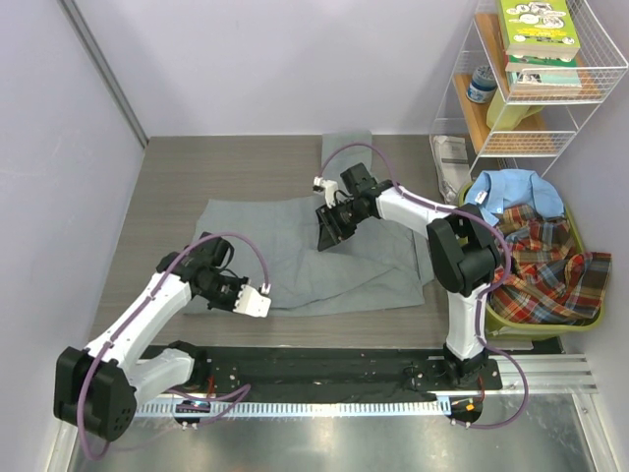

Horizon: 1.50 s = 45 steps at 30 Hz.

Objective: Fold and stack the long sleeve shirts
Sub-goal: Fold the shirt

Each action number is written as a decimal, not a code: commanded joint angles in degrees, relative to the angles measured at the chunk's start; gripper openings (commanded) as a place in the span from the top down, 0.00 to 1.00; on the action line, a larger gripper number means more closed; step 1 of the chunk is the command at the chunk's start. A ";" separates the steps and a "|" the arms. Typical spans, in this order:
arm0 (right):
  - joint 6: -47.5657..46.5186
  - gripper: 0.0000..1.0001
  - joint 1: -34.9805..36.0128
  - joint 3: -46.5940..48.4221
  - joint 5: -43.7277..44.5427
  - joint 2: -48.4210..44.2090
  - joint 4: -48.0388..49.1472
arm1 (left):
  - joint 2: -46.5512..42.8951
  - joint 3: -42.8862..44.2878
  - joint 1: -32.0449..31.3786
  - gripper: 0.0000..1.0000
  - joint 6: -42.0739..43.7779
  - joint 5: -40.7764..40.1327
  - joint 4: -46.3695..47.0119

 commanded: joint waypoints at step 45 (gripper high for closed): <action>-11.42 0.52 7.95 15.10 3.40 9.43 -8.16 | 38.12 22.04 19.79 0.48 -42.87 -1.64 0.41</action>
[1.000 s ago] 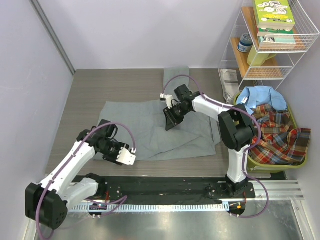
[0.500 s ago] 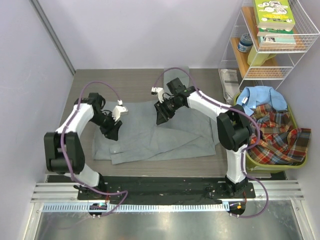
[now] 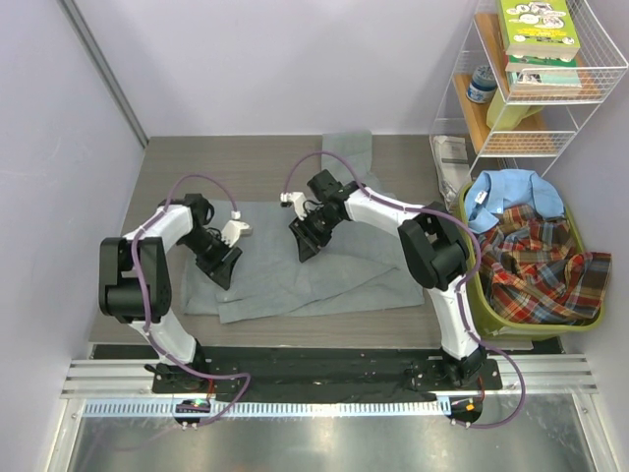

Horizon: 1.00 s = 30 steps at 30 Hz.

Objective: Fold and stack the long sleeve shirts
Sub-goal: Fold the shirt

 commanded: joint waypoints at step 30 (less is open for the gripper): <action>-3.34 0.50 -7.83 1.26 2.51 -8.12 -6.70 | 1.91 2.79 -1.81 0.93 0.70 2.05 -3.77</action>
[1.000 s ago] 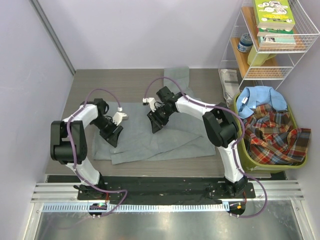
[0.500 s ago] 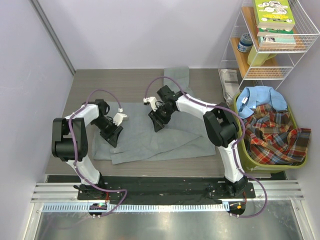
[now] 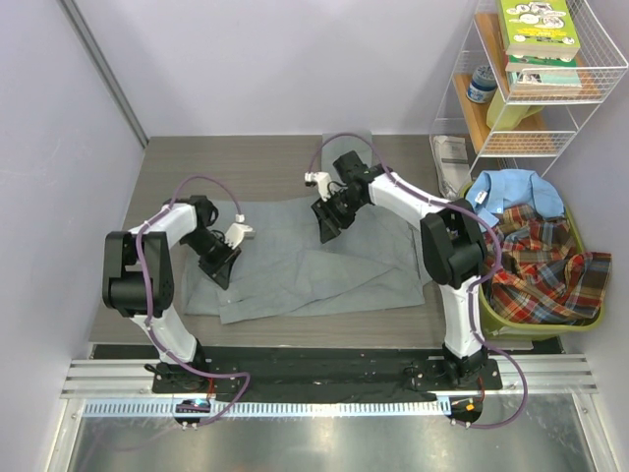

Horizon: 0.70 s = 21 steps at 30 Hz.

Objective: Fold and stack the long sleeve shirts
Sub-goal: Fold the shirt

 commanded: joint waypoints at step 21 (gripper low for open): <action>-1.18 0.50 -4.37 -2.01 -3.65 -5.88 -2.34 | 3.71 4.86 -3.14 0.64 -2.62 1.26 1.15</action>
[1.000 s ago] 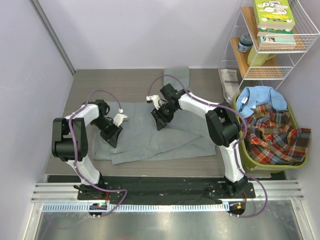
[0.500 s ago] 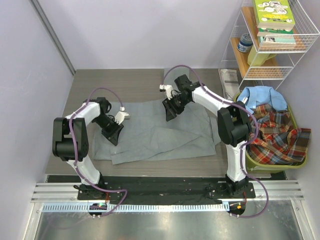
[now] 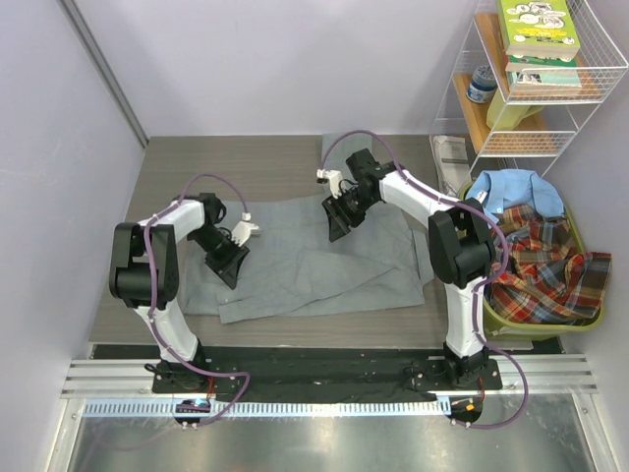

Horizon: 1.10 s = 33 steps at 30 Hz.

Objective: Fold and stack the long sleeve shirts
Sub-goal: Fold the shirt

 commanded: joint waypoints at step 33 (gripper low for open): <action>-2.00 0.50 -2.05 -1.58 -1.59 -3.91 -1.34 | 2.52 3.21 -3.68 0.64 0.05 -1.02 -2.26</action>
